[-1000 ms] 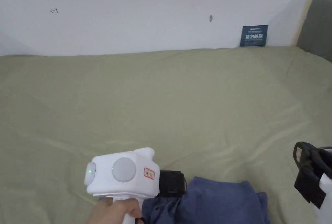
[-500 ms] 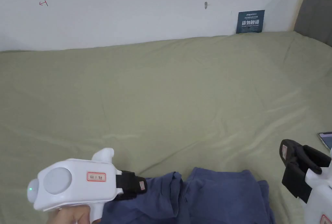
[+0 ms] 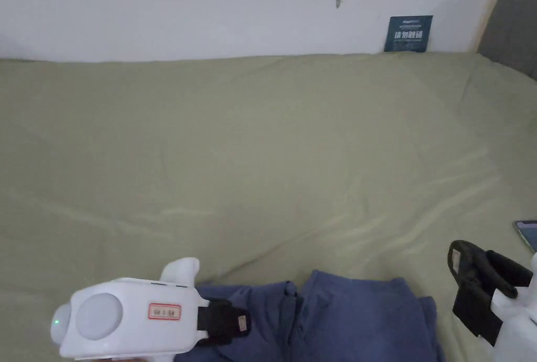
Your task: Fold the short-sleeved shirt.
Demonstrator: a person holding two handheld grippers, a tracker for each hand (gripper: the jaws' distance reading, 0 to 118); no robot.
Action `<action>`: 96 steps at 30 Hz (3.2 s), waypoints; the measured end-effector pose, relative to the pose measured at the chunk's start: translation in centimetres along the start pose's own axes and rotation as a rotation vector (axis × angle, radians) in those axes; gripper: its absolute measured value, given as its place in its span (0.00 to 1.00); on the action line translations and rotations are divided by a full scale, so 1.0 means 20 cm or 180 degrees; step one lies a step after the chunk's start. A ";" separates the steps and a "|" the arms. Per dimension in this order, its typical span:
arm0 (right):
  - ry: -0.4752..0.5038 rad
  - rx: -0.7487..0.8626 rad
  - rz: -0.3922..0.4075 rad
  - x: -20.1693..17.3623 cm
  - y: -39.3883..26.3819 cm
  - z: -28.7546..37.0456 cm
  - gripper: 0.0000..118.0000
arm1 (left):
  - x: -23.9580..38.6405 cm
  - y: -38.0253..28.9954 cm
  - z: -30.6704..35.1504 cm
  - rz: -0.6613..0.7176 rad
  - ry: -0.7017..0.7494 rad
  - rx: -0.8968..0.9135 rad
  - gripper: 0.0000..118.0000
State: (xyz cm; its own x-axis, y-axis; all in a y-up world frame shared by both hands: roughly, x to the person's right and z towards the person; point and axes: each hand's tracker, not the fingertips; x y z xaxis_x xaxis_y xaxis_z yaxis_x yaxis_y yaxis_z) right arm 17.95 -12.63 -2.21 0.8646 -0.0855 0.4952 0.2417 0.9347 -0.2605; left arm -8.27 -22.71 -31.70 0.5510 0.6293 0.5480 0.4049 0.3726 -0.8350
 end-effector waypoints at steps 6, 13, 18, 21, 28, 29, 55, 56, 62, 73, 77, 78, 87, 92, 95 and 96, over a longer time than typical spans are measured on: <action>0.0116 0.0021 0.0080 -0.11 0.00 -0.06 0.01 | -0.32 0.00 0.37 0.0150 0.0360 0.0275 0.00; 0.0181 0.0081 0.0167 -0.21 0.01 -0.09 0.01 | -0.56 -0.01 0.32 0.0447 -0.0093 0.0179 1.00; 0.0169 0.0062 0.0275 -0.23 0.02 -0.11 0.01 | -0.65 0.02 0.13 0.0732 -0.0542 -0.0056 1.00; 0.0144 0.0049 0.0292 -0.23 0.03 -0.11 0.01 | -0.74 0.04 -0.01 0.0910 -0.0987 -0.0064 0.99; 0.0108 0.0018 0.0320 -0.22 0.03 -0.09 0.01 | -0.64 0.05 -0.20 0.0980 -0.1433 -0.0314 0.37; 0.0106 0.0025 0.0303 -0.21 0.03 -0.08 0.01 | -0.63 0.04 -0.21 0.0949 -0.1135 -0.0335 0.10; 0.0326 0.0440 0.0242 -0.16 0.16 0.00 0.01 | 0.01 0.06 0.64 0.0370 0.1290 0.0434 0.10; 0.0288 0.0460 0.0249 -0.15 0.16 0.01 0.01 | 0.09 0.07 0.59 0.0299 0.1375 0.0375 0.10; 0.0036 0.0592 0.0281 -0.09 0.19 0.03 0.01 | 0.37 0.11 0.22 -0.0117 0.1719 0.0253 0.10; -0.0100 0.0472 0.0145 0.02 0.15 0.06 0.01 | 0.51 0.07 -0.23 -0.0494 0.1270 0.0286 0.96; -0.0090 0.0432 0.0093 0.02 0.14 0.06 0.01 | 0.41 0.10 -0.04 -0.0273 0.0790 0.0517 0.37; -0.0074 0.0420 0.0060 0.02 0.13 0.05 0.01 | 0.37 0.09 0.00 -0.0144 0.0516 0.0529 0.26; 0.0109 0.0168 -0.0022 -0.06 0.06 -0.02 0.01 | -0.02 -0.06 -0.32 0.0442 -0.0493 -0.0123 0.00; 0.0216 -0.0030 0.0000 -0.08 0.01 -0.04 0.01 | -0.09 -0.12 -0.50 0.0424 -0.0265 -0.0098 0.00; 0.0407 -0.0228 0.0000 -0.09 -0.03 -0.06 0.01 | -0.04 -0.09 -0.40 0.0373 -0.0261 -0.0072 0.00; 0.0481 -0.0313 -0.0043 -0.11 -0.05 -0.08 0.01 | -0.03 -0.08 -0.36 0.0286 -0.0195 -0.0014 0.00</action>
State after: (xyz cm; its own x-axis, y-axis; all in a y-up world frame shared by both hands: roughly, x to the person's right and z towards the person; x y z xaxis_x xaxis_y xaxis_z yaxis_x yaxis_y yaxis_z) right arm 16.58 -13.85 -4.28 0.9156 -0.1555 0.3709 0.2892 0.8955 -0.3383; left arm -4.05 -28.54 -30.22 0.5395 0.7007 0.4668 0.3593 0.3099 -0.8803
